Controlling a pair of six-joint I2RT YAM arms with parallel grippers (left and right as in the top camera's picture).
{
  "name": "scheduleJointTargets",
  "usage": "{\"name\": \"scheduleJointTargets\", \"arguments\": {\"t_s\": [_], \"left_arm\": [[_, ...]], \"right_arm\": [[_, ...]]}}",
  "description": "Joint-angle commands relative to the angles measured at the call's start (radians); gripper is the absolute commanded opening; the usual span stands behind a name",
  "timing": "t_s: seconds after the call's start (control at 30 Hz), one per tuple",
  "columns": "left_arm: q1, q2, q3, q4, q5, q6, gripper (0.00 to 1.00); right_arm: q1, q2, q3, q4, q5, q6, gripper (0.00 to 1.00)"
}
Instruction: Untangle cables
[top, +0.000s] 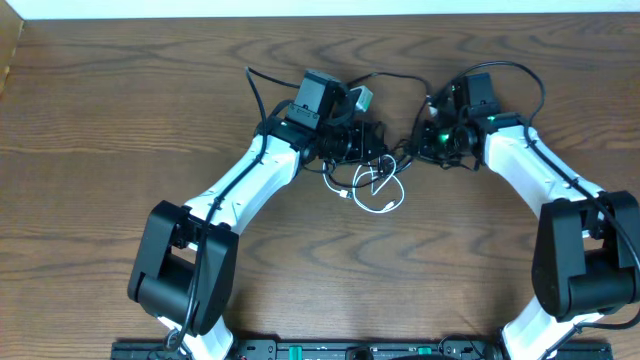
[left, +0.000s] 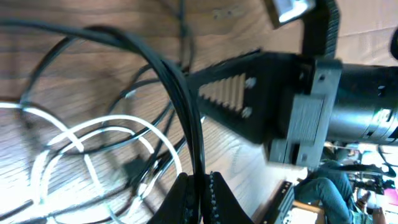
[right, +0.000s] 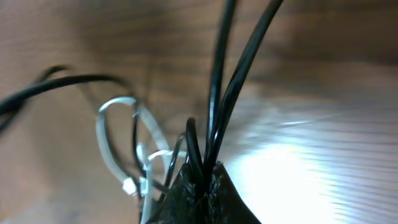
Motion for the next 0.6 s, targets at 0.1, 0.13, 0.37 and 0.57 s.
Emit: {"name": "scheduleJointTargets", "arguments": {"t_s": [0.1, 0.13, 0.37, 0.57], "left_arm": [[0.06, -0.004, -0.003, -0.072, -0.054, 0.067, 0.07], [0.07, -0.004, -0.003, -0.09, -0.064, 0.07, 0.07], [0.124, -0.004, -0.004, -0.198, -0.137, 0.152, 0.07], [0.123, -0.003, -0.013, -0.206, -0.215, 0.16, 0.08]], "right_arm": [[-0.096, 0.004, -0.011, -0.017, 0.173, -0.018, 0.01], [-0.109, 0.004, -0.011, -0.019, 0.174, -0.027, 0.01], [-0.165, 0.004, -0.011, -0.034, 0.179, -0.026, 0.11], [-0.164, 0.004, -0.011, -0.034, 0.179, -0.026, 0.44]]}}
